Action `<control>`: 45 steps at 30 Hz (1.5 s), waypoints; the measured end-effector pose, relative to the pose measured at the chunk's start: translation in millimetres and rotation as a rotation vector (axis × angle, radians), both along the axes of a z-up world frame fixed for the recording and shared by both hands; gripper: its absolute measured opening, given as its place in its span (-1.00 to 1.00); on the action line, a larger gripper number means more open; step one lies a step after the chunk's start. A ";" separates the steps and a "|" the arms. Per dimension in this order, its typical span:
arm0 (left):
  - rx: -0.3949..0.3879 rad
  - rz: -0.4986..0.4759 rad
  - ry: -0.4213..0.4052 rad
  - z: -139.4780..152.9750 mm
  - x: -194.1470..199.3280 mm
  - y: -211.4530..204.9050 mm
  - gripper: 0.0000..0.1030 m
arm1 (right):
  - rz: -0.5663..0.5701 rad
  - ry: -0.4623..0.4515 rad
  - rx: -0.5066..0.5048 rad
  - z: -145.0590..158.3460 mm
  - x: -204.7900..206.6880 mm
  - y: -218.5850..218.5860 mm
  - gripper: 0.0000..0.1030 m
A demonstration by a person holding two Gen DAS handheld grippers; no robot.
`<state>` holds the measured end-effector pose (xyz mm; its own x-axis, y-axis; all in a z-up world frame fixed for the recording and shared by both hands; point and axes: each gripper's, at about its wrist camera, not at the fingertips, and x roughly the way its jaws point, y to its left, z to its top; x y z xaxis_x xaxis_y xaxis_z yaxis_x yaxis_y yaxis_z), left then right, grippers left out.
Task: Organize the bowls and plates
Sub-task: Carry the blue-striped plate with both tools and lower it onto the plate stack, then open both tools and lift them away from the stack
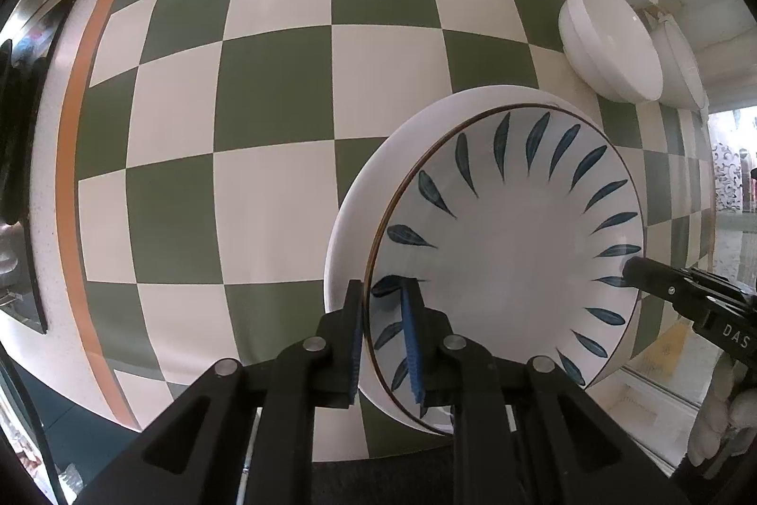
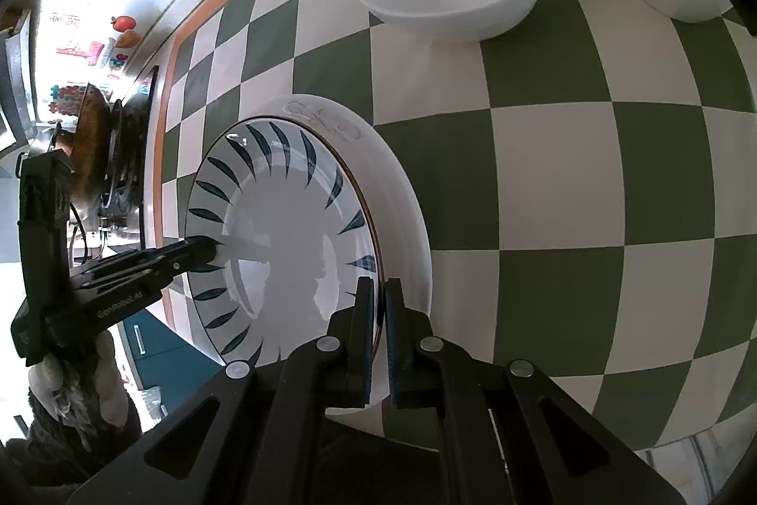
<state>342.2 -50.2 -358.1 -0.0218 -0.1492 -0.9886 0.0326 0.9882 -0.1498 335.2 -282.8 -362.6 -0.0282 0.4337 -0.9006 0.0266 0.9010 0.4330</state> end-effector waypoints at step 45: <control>0.026 0.097 -0.197 90.7 -66.3 8.7 0.32 | 0.004 -0.176 -0.179 86.0 -50.1 31.0 -0.34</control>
<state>275.8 -41.5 -267.4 0.1849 -0.1156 -0.9759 -0.0365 0.9916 -0.1244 285.0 -251.8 -276.6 0.1345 0.2675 -0.9541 -0.0392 0.9636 0.2646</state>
